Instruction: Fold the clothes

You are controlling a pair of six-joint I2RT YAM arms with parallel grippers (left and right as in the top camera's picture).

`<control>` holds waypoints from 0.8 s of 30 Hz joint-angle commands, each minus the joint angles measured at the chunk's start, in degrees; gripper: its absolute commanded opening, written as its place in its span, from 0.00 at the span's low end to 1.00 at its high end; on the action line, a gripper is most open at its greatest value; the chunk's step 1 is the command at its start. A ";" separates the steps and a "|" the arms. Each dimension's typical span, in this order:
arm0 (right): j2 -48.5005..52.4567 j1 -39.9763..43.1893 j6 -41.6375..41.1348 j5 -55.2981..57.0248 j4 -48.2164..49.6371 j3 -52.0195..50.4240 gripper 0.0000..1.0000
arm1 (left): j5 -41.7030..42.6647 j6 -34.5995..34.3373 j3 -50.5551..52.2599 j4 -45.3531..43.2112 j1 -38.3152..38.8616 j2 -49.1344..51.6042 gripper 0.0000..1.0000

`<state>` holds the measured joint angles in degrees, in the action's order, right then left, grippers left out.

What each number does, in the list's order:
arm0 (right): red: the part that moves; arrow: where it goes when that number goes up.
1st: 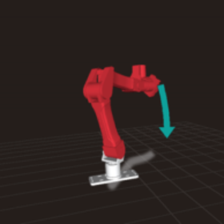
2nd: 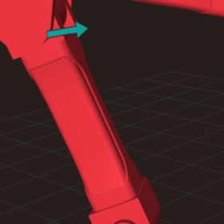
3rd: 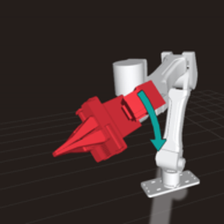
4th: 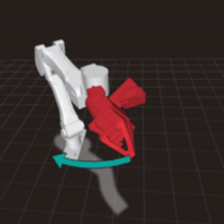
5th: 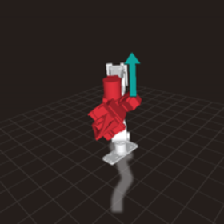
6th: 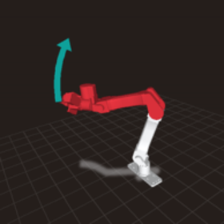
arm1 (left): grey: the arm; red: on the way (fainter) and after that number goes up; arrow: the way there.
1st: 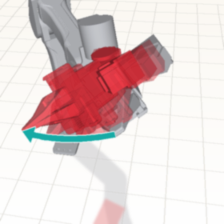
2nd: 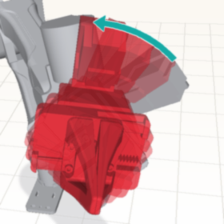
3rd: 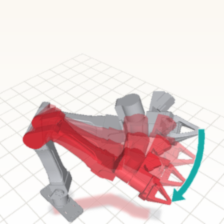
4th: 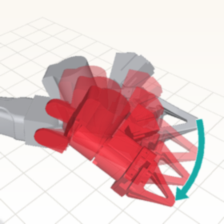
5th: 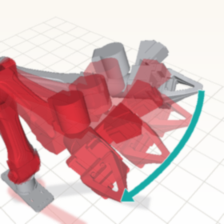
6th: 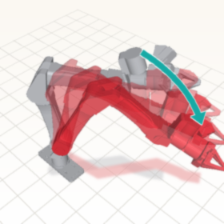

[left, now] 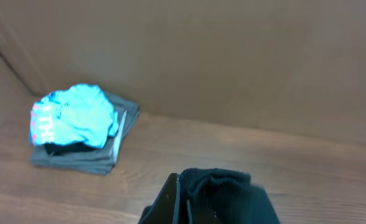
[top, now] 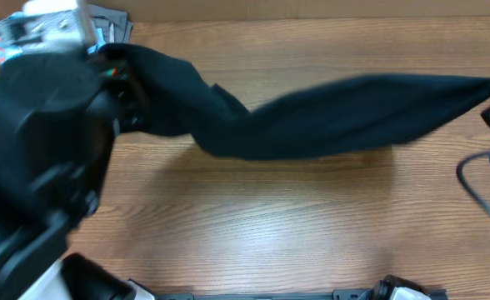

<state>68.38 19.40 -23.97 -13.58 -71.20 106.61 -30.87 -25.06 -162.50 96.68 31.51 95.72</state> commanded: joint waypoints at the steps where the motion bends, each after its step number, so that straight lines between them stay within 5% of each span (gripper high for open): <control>1: 7.10 0.22 -0.02 -3.08 2.95 -0.04 0.04 | 2.43 -1.07 2.73 -0.81 -3.85 8.50 0.04; 4: 12.76 -0.04 -0.09 -4.59 8.35 -0.04 0.04 | 2.38 0.90 3.34 -4.50 -8.13 15.17 0.04; 12: 22.73 -3.50 -4.76 -3.04 28.00 0.76 0.04 | -1.31 12.48 3.04 -32.28 -17.81 26.93 0.04; 18: 22.38 3.67 -4.28 -0.66 17.66 18.45 0.04 | -8.20 18.03 -2.69 -35.23 -18.25 20.06 0.04; 24: 22.32 5.86 -1.05 -0.52 6.84 28.48 0.04 | 2.93 17.62 -3.04 -30.88 -17.62 12.31 0.04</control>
<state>91.53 24.93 -27.07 -16.10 -61.82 132.51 -31.16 -9.08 -163.44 63.86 14.33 113.91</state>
